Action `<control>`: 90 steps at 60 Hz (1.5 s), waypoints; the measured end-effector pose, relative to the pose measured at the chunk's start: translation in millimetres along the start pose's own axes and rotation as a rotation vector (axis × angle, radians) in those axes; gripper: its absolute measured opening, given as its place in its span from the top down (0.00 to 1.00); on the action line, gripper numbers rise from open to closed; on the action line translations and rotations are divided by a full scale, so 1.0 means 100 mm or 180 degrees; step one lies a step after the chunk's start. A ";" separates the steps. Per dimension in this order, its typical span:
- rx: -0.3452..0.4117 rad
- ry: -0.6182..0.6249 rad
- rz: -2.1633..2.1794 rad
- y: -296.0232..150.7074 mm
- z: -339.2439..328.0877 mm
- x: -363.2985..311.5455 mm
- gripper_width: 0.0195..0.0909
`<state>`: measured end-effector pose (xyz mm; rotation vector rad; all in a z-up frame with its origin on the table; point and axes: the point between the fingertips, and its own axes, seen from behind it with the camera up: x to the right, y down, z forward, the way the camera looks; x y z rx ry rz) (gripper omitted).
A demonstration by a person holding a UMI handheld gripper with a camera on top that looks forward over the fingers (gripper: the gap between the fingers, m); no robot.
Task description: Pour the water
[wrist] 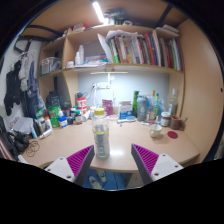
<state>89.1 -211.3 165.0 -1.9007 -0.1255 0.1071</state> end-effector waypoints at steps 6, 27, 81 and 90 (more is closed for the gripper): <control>0.0050 -0.0076 0.0053 0.01 0.51 -0.27 0.11; 0.0075 0.0166 -0.0182 0.32 2.12 -0.42 0.12; -0.0356 -0.0734 0.2598 -0.74 2.81 0.18 0.66; -0.0576 -0.0907 0.4299 -0.91 2.96 0.66 0.66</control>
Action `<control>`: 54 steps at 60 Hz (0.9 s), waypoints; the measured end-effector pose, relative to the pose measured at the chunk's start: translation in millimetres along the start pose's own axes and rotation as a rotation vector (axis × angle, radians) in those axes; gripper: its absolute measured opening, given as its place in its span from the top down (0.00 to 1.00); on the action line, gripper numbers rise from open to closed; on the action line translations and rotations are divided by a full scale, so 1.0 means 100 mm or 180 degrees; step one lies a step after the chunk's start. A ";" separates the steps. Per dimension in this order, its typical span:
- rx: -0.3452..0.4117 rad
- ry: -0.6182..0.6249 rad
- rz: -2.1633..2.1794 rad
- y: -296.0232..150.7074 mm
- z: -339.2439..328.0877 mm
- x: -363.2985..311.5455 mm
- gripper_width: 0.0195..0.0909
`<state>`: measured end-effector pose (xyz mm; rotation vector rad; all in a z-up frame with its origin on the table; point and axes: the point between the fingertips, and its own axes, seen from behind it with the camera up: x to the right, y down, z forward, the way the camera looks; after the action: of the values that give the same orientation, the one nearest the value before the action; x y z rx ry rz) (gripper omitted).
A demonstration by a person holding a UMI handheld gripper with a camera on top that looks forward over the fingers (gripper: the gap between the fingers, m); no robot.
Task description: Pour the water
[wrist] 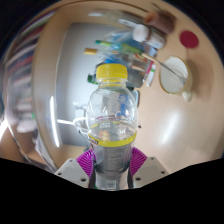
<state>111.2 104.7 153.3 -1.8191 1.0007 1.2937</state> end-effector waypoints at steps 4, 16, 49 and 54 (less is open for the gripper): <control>-0.0091 -0.0243 0.0844 -0.18 0.04 -0.06 0.66; -0.0089 -0.0931 0.2357 -0.67 -0.02 -0.33 0.66; -0.0256 -0.0936 0.2393 -0.87 -0.03 -0.47 0.66; -0.0363 -0.0752 0.1291 -0.80 -0.15 -0.63 0.66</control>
<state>174.9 142.2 225.4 -1.5428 1.2228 1.7951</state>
